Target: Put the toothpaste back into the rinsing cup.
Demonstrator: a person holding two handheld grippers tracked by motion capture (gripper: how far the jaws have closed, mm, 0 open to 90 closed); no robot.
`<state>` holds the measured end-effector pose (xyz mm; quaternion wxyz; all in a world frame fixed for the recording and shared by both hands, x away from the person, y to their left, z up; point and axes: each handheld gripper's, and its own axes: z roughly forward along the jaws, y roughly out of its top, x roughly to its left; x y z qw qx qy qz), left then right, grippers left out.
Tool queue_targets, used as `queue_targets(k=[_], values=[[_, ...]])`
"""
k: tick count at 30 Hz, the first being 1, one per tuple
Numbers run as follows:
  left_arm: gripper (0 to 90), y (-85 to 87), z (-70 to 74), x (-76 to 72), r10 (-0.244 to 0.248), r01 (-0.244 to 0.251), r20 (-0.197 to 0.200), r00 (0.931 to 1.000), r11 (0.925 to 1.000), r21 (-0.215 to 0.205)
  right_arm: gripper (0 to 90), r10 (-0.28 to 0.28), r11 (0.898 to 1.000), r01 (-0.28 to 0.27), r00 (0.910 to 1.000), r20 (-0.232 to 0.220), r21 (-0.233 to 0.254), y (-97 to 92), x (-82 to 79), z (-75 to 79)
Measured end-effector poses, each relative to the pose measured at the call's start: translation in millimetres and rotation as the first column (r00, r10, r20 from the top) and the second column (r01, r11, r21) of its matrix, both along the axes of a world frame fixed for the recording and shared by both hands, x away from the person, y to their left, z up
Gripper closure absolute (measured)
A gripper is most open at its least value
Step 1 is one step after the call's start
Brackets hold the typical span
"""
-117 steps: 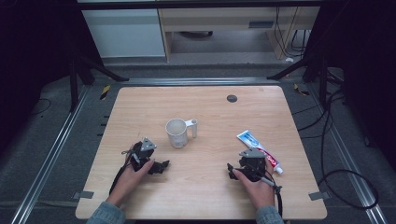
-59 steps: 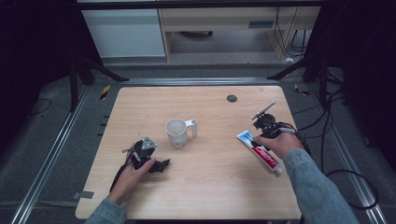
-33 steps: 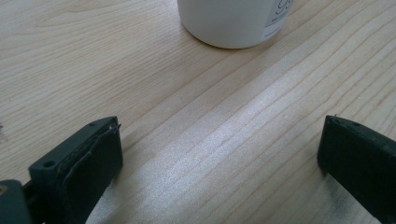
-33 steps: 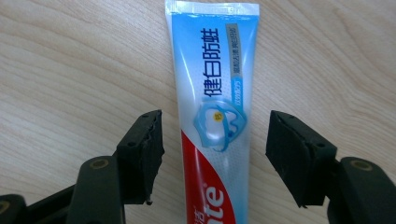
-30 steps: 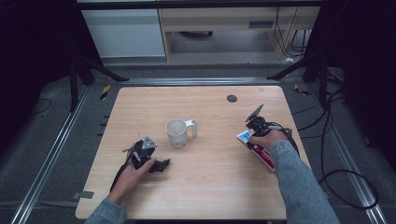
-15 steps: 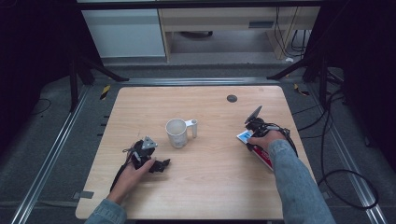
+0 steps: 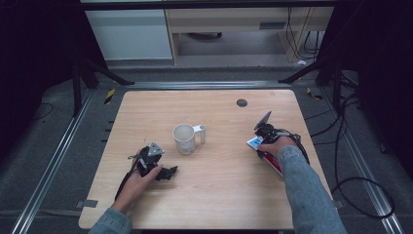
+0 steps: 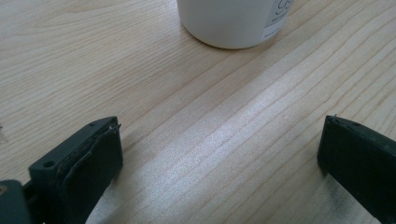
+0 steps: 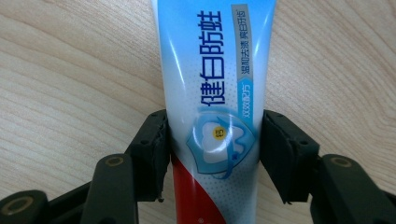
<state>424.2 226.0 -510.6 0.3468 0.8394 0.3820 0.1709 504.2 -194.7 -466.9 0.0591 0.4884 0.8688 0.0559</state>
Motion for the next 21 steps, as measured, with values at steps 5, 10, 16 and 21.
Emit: queue_targets(k=[5,10,16,21], values=[[0.0,0.0,0.0,0.0,0.0,0.0,0.0,1.0,1.0,0.0,45.5,0.001,1.0,-0.001,1.0,-0.003,0.003,-0.3,0.1,-0.4],[0.0,-0.1,0.0,0.1,0.0,0.0,0.0,1.0,1.0,-0.001,47.0,0.007,1.0,-0.007,1.0,-0.002,-0.004,0.6,0.3,-1.3],[0.0,0.1,0.0,0.2,-0.003,0.003,0.0,1.0,1.0,0.002,53.5,0.016,1.0,-0.016,0.9999,0.003,-0.003,-0.6,-0.4,-0.1],[0.0,0.1,0.1,0.1,-0.002,0.002,-0.001,1.0,1.0,0.002,61.2,0.016,1.0,-0.016,0.9998,0.011,0.011,-2.6,-1.7,2.8]])
